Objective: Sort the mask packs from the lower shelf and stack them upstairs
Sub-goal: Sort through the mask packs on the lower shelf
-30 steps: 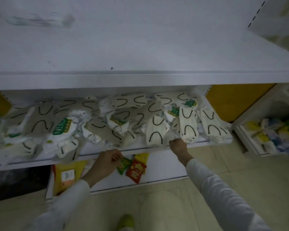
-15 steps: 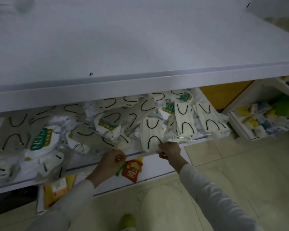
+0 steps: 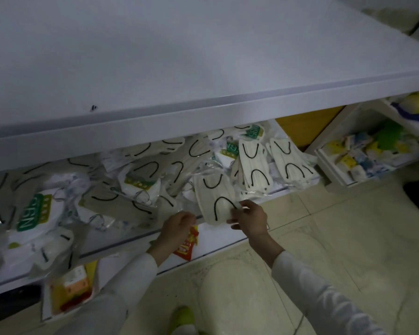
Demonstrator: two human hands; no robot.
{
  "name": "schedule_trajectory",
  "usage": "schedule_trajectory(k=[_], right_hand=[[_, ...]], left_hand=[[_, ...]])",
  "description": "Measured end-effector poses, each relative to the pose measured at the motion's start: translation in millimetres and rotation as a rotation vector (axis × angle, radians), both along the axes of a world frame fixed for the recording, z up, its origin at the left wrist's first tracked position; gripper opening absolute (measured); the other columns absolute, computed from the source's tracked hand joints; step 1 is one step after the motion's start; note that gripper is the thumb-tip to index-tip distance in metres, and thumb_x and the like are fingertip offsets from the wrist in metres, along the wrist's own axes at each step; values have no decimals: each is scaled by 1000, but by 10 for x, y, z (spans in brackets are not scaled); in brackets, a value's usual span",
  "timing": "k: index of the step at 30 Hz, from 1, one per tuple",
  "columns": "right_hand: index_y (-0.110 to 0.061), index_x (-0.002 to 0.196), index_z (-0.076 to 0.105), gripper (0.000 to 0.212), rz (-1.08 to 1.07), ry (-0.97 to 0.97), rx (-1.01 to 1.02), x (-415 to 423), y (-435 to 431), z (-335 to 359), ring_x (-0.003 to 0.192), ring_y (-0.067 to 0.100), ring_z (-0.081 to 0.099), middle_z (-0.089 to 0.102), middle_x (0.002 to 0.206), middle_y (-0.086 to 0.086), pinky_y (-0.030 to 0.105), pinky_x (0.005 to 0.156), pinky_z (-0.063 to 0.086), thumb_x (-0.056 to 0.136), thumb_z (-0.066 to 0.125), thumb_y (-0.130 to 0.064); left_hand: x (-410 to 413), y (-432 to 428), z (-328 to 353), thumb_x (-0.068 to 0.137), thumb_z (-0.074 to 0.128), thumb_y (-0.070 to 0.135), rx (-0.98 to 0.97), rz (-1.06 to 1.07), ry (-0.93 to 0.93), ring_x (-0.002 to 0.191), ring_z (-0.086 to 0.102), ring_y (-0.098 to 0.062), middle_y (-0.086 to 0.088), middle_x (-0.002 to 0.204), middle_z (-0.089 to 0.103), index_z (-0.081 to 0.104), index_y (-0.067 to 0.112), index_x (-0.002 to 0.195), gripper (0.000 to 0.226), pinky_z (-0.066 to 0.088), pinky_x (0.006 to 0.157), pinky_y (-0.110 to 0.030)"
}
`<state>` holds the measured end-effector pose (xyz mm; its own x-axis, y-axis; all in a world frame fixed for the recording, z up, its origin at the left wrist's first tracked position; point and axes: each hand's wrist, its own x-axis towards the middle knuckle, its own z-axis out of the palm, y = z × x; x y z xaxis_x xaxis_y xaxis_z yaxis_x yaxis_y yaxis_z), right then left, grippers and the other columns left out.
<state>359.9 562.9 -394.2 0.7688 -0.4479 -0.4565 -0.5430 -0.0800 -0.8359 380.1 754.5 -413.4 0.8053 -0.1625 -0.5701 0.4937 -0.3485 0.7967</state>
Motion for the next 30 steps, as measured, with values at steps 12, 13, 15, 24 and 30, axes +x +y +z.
schedule_trajectory(k=[12, 13, 15, 24, 30], right_hand=[[-15, 79, 66, 8, 354, -102, 84, -172, -276, 312, 62, 11, 61, 63, 64, -4, 21, 64, 51, 84, 72, -13], [-16, 81, 69, 5, 359, -101, 2, -119, -393, 291, 68, 8, 61, 66, 70, -4, 13, 66, 48, 83, 72, -18], [-15, 94, 72, 10, 282, -95, -227, 58, -698, 188, 85, 8, 61, 71, 91, -1, 8, 71, 41, 89, 66, -21], [1, 124, 51, 40, 282, 150, -492, 731, -1426, -292, 110, 34, 58, 60, 120, 20, 31, 83, 44, 96, 52, -28], [-8, 61, 52, 26, 170, 131, -223, 855, -1486, -339, 58, 18, 52, 53, 62, 7, 20, 47, 38, 85, 61, -10]], left_hand=[[107, -429, 307, 81, 67, 2, -602, 471, 154, 101, 63, -31, -16, 110, 68, 65, 7, 110, 29, 53, 82, -42], [105, -471, 299, 82, 67, 1, -580, 473, 122, 100, 64, -31, -15, 109, 69, 66, 7, 108, 27, 54, 80, -40], [84, -538, 256, 82, 66, 0, -555, 488, 78, 100, 64, -30, -13, 106, 70, 66, 7, 107, 26, 54, 78, -38], [-151, -1060, 146, 89, 56, -1, -494, 633, 28, 58, 67, -15, -4, 72, 71, 65, 6, 99, 15, 48, 43, -21], [-163, -1244, 148, 88, 54, -5, -478, 715, -6, 88, 62, -29, -11, 92, 70, 63, 5, 109, 25, 53, 60, -29]])
